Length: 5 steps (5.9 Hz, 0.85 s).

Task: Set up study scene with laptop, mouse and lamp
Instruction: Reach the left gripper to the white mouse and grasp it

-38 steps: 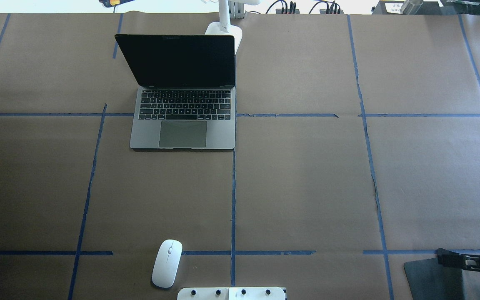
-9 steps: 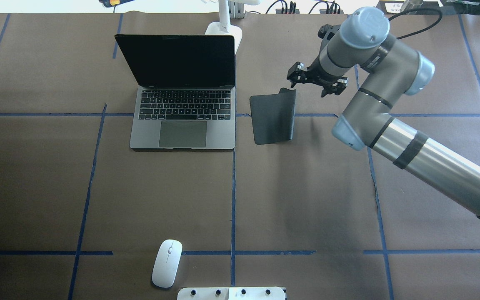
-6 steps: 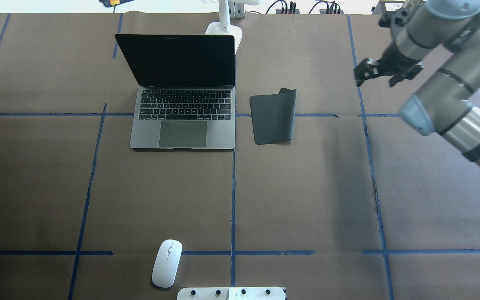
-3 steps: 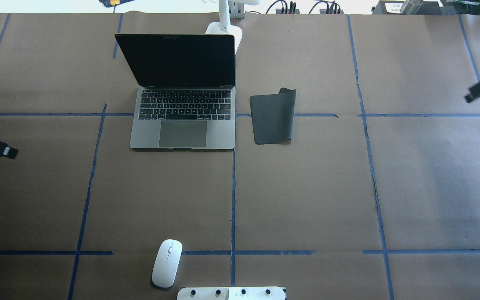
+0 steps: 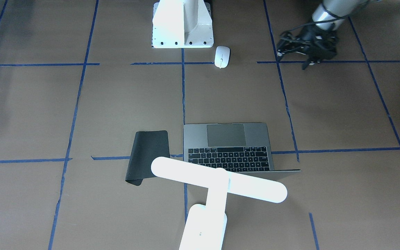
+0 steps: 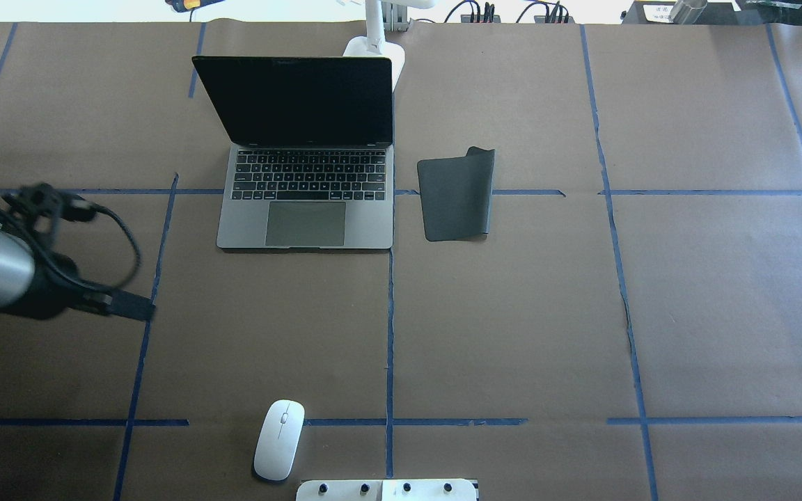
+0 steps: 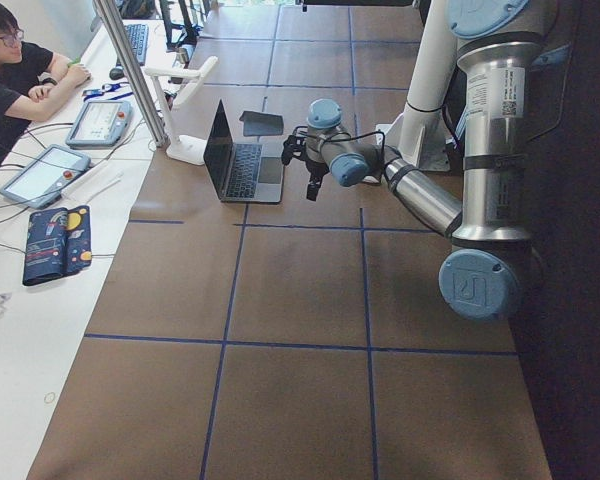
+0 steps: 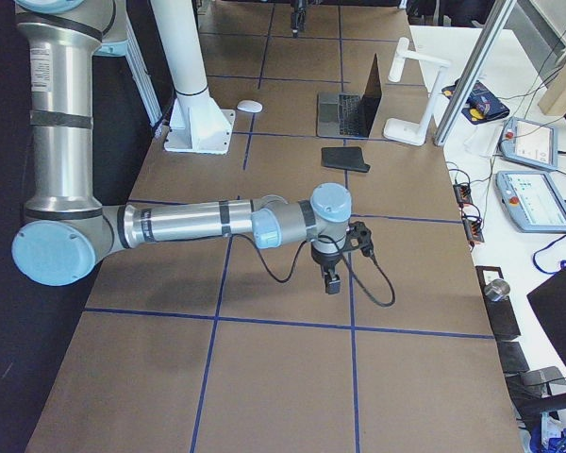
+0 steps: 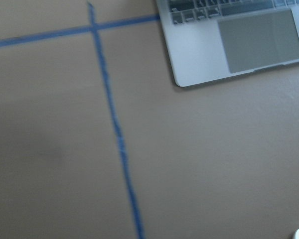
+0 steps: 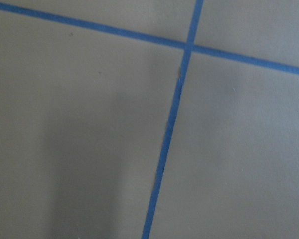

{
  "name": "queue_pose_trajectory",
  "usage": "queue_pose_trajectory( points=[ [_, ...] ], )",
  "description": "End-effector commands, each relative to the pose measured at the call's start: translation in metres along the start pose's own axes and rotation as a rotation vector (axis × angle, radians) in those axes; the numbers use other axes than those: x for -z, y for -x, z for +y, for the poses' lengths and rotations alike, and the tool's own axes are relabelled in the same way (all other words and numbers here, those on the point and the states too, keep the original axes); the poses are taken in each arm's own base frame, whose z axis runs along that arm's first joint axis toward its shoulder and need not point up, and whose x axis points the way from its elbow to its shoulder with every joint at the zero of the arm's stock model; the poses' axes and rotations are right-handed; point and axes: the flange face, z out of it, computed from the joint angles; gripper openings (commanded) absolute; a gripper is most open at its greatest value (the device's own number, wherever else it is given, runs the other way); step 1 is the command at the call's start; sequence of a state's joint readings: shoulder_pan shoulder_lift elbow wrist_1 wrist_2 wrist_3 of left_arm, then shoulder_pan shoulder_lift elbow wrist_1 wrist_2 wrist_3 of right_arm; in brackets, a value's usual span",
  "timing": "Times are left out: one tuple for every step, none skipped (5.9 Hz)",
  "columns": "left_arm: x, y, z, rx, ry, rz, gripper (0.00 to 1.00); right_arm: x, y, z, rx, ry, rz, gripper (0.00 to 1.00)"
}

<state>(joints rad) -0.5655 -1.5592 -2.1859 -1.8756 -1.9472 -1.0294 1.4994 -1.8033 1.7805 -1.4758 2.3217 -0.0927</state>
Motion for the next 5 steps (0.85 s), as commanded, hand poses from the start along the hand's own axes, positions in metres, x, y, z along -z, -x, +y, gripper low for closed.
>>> queue_pose_trajectory(
  points=[
    [-0.05,-0.087,0.059,0.053,-0.027,0.009,1.0,-0.001,-0.007,0.016,-0.022,0.003,-0.005,1.0],
    [-0.069,-0.115,0.086,0.036,0.025,0.029,1.0,0.0,-0.007,0.015,-0.02,0.002,-0.005,1.0],
    [-0.083,-0.13,0.102,0.012,0.037,0.028,1.0,0.002,-0.005,0.013,-0.015,-0.003,-0.004,1.0],
    [-0.098,-0.141,0.123,-0.007,0.041,0.012,1.0,0.002,-0.005,0.013,-0.015,-0.004,-0.005,1.0],
    [-0.103,-0.149,0.129,-0.016,0.043,0.005,1.0,0.001,-0.005,0.013,-0.017,-0.002,-0.012,1.0]
  ],
)
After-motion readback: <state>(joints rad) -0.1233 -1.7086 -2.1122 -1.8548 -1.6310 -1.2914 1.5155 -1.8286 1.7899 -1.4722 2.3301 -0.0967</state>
